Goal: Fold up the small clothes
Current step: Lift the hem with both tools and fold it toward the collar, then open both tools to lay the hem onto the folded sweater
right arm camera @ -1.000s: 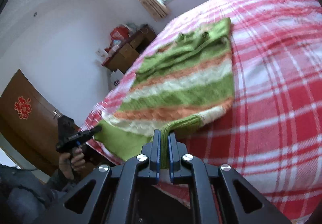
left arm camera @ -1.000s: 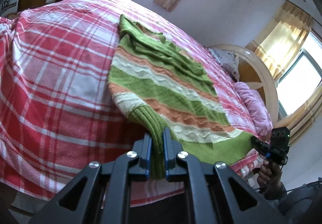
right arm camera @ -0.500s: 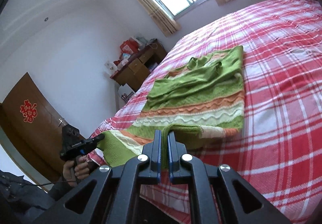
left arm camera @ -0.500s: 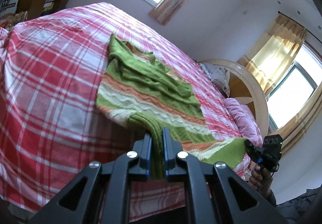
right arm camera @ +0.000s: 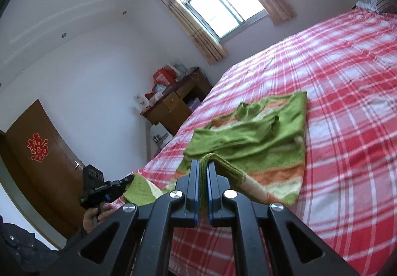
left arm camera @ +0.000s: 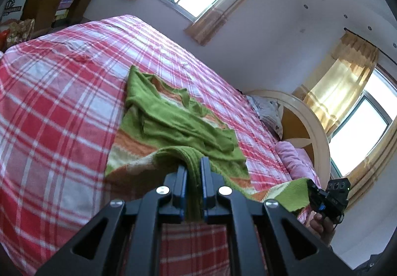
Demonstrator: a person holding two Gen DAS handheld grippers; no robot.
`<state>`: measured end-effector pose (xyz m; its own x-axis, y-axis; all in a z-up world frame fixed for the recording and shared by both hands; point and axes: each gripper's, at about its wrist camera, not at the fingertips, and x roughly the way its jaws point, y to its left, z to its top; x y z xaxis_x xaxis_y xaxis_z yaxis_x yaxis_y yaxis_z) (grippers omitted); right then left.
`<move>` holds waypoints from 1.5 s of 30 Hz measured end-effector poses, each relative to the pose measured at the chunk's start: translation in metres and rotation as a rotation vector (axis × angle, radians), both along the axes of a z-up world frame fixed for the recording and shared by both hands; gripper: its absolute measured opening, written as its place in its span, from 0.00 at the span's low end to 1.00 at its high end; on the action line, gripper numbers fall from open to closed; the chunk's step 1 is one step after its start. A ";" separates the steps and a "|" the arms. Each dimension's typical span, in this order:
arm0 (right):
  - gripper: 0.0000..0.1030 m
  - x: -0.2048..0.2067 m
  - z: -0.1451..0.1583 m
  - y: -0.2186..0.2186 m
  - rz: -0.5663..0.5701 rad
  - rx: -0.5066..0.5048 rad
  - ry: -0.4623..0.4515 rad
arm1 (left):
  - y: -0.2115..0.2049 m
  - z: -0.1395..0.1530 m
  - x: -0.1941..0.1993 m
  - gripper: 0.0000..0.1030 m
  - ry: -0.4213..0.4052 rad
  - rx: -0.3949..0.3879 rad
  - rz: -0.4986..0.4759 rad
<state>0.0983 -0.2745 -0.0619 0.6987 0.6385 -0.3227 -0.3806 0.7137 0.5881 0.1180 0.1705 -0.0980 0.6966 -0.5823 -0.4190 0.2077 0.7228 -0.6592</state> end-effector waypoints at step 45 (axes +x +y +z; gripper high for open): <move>0.79 0.314 -0.075 -0.022 -0.224 -0.272 0.229 | -0.015 -0.040 0.241 0.46 0.132 0.293 0.156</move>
